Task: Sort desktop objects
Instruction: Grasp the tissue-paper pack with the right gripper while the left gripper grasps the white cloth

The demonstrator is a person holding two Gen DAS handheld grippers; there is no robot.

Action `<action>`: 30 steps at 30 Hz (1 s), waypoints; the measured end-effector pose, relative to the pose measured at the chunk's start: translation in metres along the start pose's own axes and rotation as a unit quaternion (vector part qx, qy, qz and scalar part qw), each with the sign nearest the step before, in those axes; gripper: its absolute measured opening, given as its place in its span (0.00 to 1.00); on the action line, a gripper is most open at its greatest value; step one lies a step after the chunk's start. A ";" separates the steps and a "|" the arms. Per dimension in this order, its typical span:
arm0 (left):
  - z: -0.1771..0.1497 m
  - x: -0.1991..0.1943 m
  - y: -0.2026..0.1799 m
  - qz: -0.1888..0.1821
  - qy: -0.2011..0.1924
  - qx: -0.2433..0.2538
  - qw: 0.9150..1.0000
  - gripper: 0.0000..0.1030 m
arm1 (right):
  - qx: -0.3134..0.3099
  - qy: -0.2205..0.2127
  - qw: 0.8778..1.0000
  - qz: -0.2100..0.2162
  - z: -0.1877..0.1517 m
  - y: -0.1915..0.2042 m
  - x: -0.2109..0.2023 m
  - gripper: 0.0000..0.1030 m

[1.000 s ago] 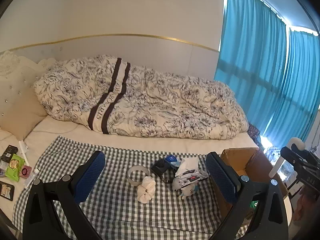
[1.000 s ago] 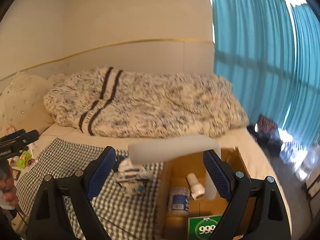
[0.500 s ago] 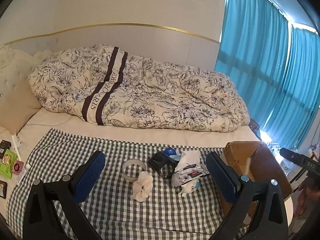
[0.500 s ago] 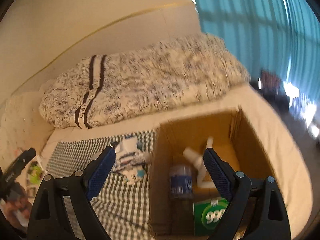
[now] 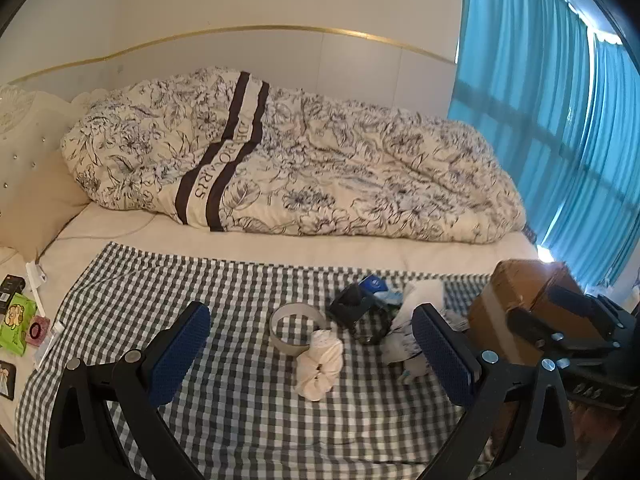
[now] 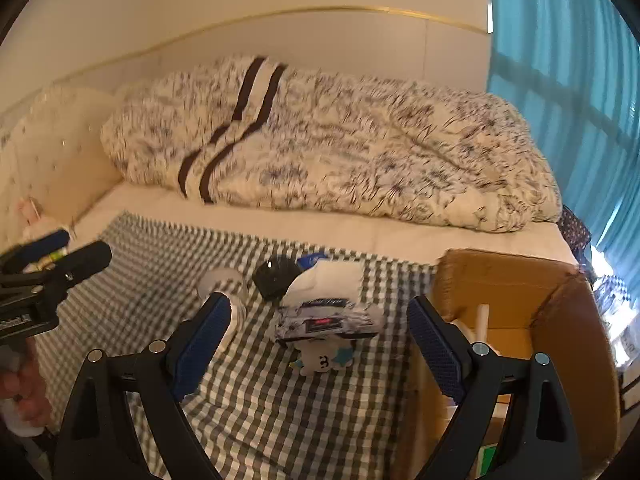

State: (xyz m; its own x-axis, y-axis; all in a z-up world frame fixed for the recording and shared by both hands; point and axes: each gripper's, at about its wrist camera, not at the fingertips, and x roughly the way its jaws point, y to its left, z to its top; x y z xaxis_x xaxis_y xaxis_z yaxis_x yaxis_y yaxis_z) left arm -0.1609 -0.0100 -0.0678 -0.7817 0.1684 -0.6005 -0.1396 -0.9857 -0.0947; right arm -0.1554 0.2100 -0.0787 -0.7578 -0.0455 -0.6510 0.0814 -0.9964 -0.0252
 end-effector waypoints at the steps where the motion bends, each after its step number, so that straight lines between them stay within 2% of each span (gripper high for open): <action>1: -0.002 0.006 0.002 0.000 0.004 0.000 1.000 1.00 | -0.003 0.005 1.000 -0.001 -0.001 0.004 0.008 0.87; 10: -0.029 0.066 0.009 -0.012 0.053 -0.002 0.999 1.00 | -0.019 0.055 0.998 -0.007 -0.016 0.020 0.070 0.87; 15: -0.047 0.097 0.006 -0.023 0.080 0.002 0.997 1.00 | -0.027 0.078 0.996 -0.033 -0.026 0.018 0.100 0.87; 18: -0.057 0.115 0.004 -0.026 0.096 0.003 0.995 1.00 | -0.025 0.095 0.995 -0.035 -0.032 0.016 0.119 0.87; 24: -0.069 0.144 0.003 -0.034 0.118 -0.001 0.992 1.00 | -0.051 0.091 0.993 -0.056 -0.044 0.019 0.139 0.89; 28: -0.074 0.158 0.003 -0.037 0.128 -0.007 0.991 0.97 | -0.035 0.098 0.993 -0.052 -0.048 0.011 0.148 0.89; 30: -0.078 0.166 0.003 -0.038 0.136 -0.008 0.990 0.92 | -0.028 0.100 0.993 -0.049 -0.050 0.008 0.151 0.90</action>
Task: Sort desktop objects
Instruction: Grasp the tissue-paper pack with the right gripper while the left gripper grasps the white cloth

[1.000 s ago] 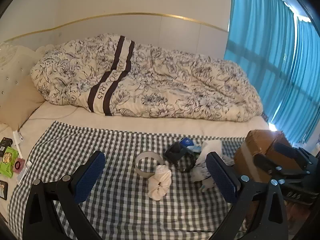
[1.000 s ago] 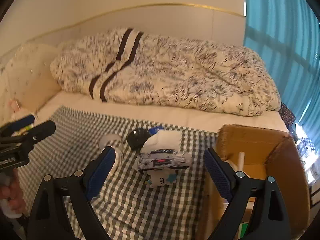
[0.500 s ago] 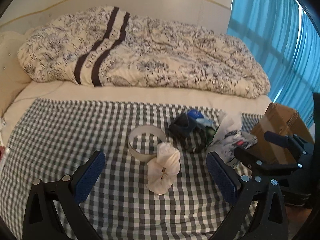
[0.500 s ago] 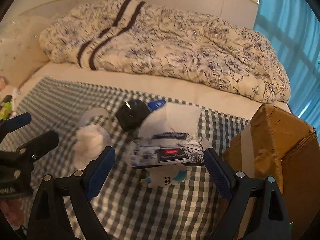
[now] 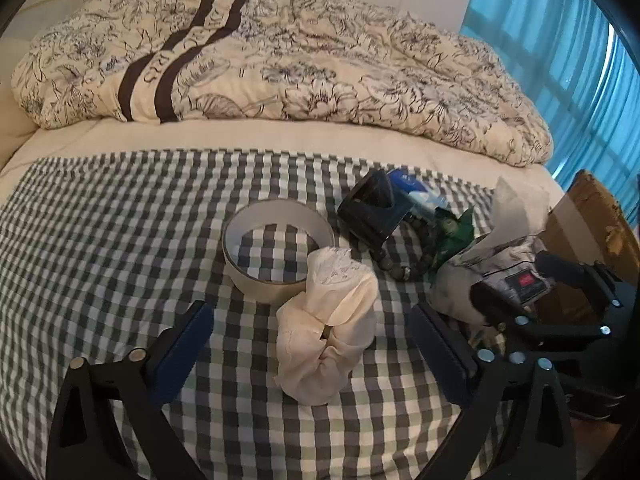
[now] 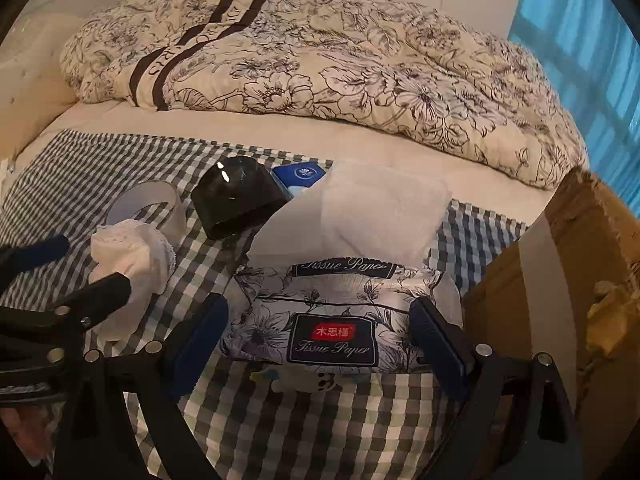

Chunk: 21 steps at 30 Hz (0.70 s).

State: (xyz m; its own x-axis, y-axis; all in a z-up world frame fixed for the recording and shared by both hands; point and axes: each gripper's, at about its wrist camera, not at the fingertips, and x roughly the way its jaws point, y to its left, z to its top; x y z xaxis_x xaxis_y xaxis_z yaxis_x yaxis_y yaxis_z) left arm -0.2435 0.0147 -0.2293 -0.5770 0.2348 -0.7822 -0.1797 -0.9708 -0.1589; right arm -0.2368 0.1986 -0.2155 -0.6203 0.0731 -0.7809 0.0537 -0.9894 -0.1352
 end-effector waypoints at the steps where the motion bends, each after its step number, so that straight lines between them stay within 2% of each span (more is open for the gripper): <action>1: -0.001 0.004 0.000 -0.001 0.004 -0.002 1.000 0.92 | 0.002 0.002 1.000 0.001 0.000 0.000 0.002 0.90; 4: -0.006 0.015 0.001 -0.004 0.016 -0.004 1.000 0.84 | 0.012 0.021 1.000 0.007 -0.003 -0.004 0.010 0.96; 6: -0.009 0.021 -0.001 -0.005 0.026 -0.002 1.000 0.70 | 0.012 0.026 1.000 0.010 -0.004 -0.006 0.013 0.97; 7: -0.010 0.024 -0.001 -0.005 0.029 -0.001 1.000 0.67 | 0.011 0.023 1.000 0.011 -0.004 -0.006 0.013 0.97; 9: -0.012 0.030 -0.003 -0.006 0.037 0.002 0.999 0.49 | 0.006 0.022 1.000 0.009 -0.004 -0.004 0.015 0.97; 12: -0.015 0.032 -0.003 -0.003 0.036 0.001 0.999 0.41 | -0.009 0.028 1.000 0.006 -0.006 0.001 0.019 0.97; 14: -0.015 0.032 -0.003 -0.002 0.034 0.001 0.999 0.30 | -0.012 0.034 0.999 0.007 -0.007 0.004 0.025 0.97; 16: -0.016 0.031 -0.002 0.000 0.033 0.002 0.999 0.23 | -0.016 0.036 0.999 0.006 -0.008 0.007 0.030 0.97; 18: -0.015 0.028 -0.002 0.000 0.030 0.003 1.000 0.21 | -0.029 0.030 0.999 -0.001 -0.009 0.012 0.031 0.97; 21: -0.013 0.022 -0.001 0.004 0.024 0.003 1.000 0.21 | -0.036 0.028 0.999 -0.006 -0.010 0.016 0.029 0.84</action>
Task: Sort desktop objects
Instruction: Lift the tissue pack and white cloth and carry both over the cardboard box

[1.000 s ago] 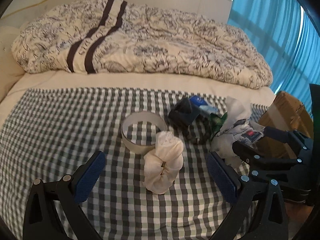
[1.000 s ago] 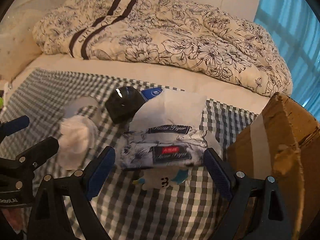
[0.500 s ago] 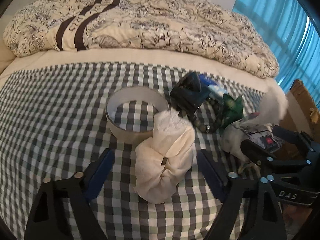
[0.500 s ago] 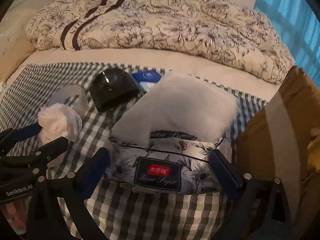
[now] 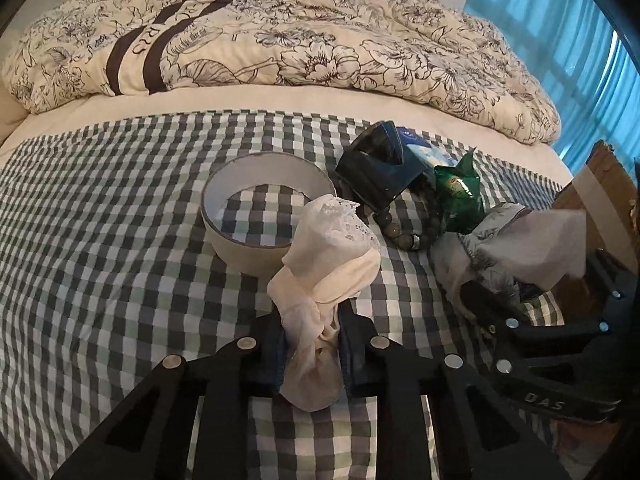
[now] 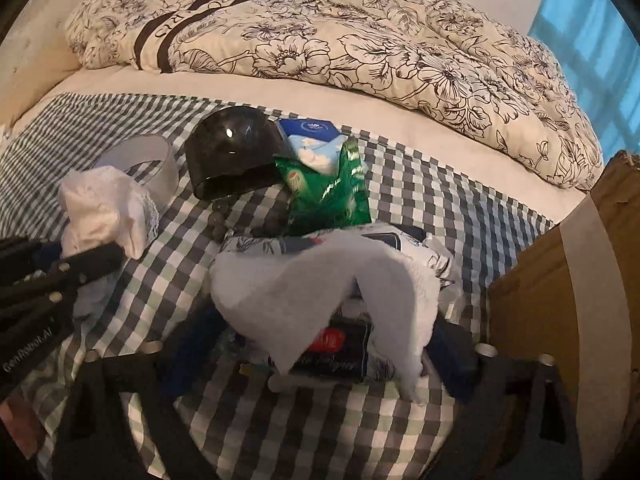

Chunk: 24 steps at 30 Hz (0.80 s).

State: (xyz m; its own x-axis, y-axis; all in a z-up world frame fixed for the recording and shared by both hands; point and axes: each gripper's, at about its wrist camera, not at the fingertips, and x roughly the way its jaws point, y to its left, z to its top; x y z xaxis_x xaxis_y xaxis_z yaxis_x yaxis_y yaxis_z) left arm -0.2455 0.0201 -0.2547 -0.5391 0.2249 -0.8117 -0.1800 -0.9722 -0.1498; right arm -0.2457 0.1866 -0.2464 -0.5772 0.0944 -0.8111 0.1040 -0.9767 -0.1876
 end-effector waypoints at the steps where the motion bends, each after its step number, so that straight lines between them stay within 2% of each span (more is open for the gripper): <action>1: 0.001 -0.002 0.000 0.001 -0.001 -0.001 1.000 0.21 | 0.001 -0.003 1.000 -0.001 -0.001 -0.001 -0.001 0.81; 6: 0.005 -0.014 0.000 0.007 -0.013 -0.001 1.000 0.21 | 0.009 -0.024 1.000 -0.001 -0.004 -0.005 -0.010 0.75; 8: 0.006 -0.021 -0.002 0.009 -0.019 0.002 1.000 0.21 | 0.006 -0.049 0.999 -0.020 -0.003 -0.005 -0.022 0.54; 16: 0.012 -0.061 -0.006 0.014 -0.050 0.007 0.999 0.21 | 0.014 -0.064 0.998 0.012 0.001 -0.007 -0.054 0.30; 19: 0.015 -0.080 -0.008 0.016 -0.062 0.009 0.998 0.21 | 0.014 -0.084 0.996 0.015 0.000 -0.002 -0.074 0.27; 24: 0.016 -0.117 -0.012 0.019 -0.087 0.009 0.996 0.21 | 0.013 -0.118 0.993 0.018 0.003 0.001 -0.112 0.27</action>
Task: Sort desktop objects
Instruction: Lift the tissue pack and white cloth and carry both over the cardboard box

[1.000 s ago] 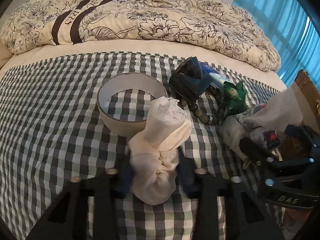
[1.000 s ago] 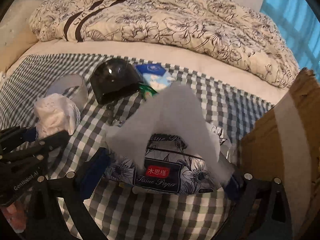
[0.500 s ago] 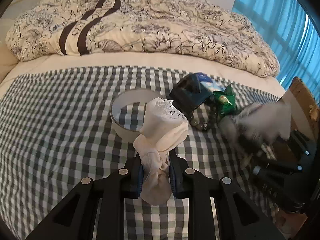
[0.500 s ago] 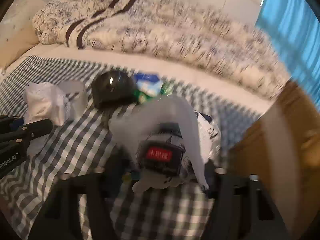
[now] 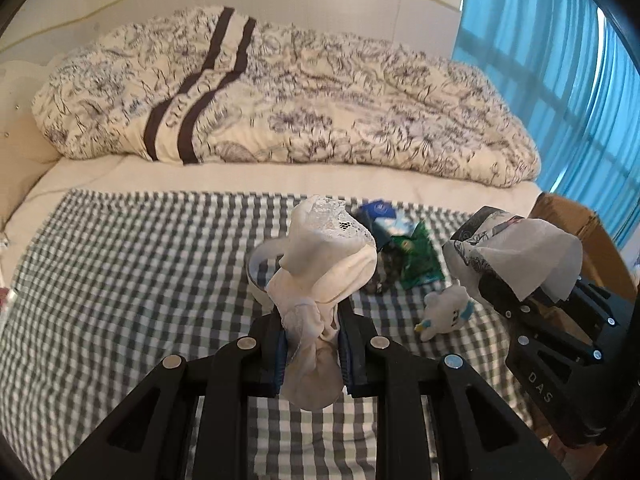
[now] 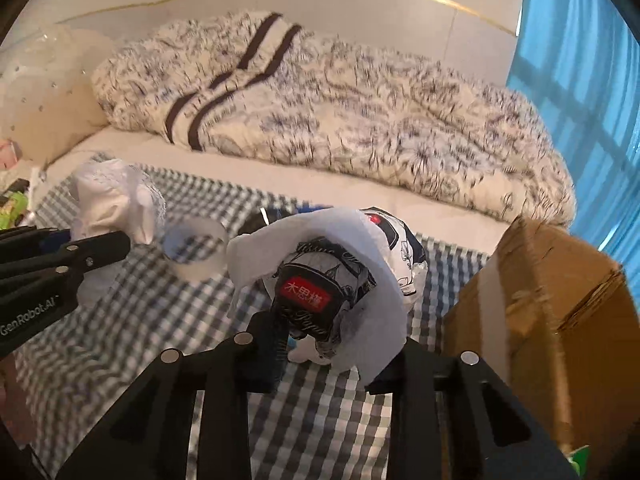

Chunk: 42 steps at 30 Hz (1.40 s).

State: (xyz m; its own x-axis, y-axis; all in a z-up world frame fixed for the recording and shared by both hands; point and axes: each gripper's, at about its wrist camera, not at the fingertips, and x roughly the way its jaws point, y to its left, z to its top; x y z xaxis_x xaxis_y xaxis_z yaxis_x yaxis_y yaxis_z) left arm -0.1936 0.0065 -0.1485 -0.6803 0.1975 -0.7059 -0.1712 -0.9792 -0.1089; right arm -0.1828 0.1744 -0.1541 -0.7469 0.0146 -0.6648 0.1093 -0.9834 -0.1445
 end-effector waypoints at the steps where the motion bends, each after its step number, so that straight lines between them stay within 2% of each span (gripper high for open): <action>1: 0.001 -0.007 0.000 0.000 -0.005 0.000 1.000 0.21 | -0.001 -0.009 1.000 -0.001 0.003 0.001 -0.009 0.27; 11: 0.021 -0.107 -0.016 0.002 -0.086 0.003 0.996 0.21 | 0.004 -0.085 0.996 -0.002 0.024 -0.006 -0.111 0.27; 22: 0.036 -0.220 -0.066 -0.014 -0.181 0.033 0.983 0.21 | 0.022 -0.154 0.988 -0.018 0.032 -0.037 -0.221 0.27; 30: 0.033 -0.250 -0.100 -0.017 -0.203 0.045 0.978 0.21 | 0.033 -0.179 0.982 -0.047 0.024 -0.063 -0.270 0.27; 42: 0.033 -0.252 -0.156 -0.042 -0.208 0.065 0.975 0.21 | 0.071 -0.183 0.977 -0.082 0.002 -0.123 -0.299 0.28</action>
State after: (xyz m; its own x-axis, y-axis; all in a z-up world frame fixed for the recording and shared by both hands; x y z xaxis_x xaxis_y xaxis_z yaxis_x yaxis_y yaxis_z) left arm -0.0190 0.1111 0.0701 -0.8861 0.3043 -0.3497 -0.3084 -0.9502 -0.0451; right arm 0.0259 0.2905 0.0639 -0.9338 0.1349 -0.3313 -0.1048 -0.9887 -0.1072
